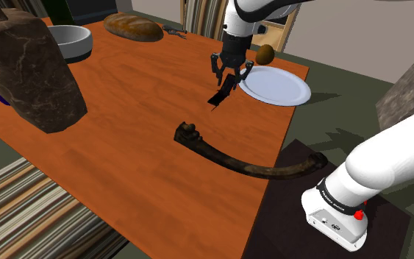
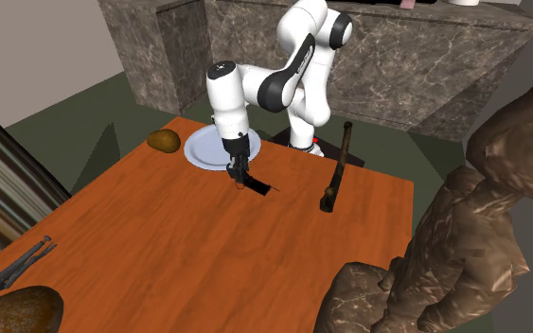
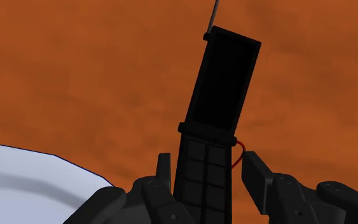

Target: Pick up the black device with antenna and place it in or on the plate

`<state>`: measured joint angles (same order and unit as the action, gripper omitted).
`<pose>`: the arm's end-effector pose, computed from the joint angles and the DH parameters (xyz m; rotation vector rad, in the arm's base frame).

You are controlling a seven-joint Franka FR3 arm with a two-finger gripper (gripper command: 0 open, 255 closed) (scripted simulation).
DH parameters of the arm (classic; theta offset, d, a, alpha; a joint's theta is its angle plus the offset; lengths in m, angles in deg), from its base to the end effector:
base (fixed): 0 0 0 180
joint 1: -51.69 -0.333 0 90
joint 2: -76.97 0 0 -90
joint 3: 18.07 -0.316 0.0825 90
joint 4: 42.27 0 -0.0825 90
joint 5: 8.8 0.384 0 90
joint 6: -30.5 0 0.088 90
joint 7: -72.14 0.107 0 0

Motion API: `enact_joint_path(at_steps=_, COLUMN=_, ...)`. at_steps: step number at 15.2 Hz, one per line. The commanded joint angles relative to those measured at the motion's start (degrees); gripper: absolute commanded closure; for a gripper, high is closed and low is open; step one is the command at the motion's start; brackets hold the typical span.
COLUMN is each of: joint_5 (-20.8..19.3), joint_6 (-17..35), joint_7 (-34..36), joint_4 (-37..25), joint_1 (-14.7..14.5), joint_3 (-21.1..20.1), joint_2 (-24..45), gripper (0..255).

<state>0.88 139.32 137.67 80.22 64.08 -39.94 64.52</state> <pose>0.4800 0.1013 0.4885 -2.6841 1.5461 0.1157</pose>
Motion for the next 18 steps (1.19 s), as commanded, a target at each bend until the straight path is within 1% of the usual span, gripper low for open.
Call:
enact_joint_path(at_steps=1, joint_5=-0.01, joint_6=0.04, joint_7=0.0, joint_4=0.23, joint_1=0.0, joint_3=-0.02, joint_2=0.24, gripper=255)
enact_joint_path(at_steps=7, joint_5=-0.01, joint_6=0.05, joint_7=-0.01, joint_4=0.24, joint_1=0.01, joint_3=-0.02, joint_2=0.25, gripper=255)
enact_joint_path(at_steps=18, joint_5=-0.19, joint_6=-8.42, joint_7=0.47, joint_4=-7.3, joint_1=0.26, joint_3=0.6, joint_2=-0.73, gripper=255)
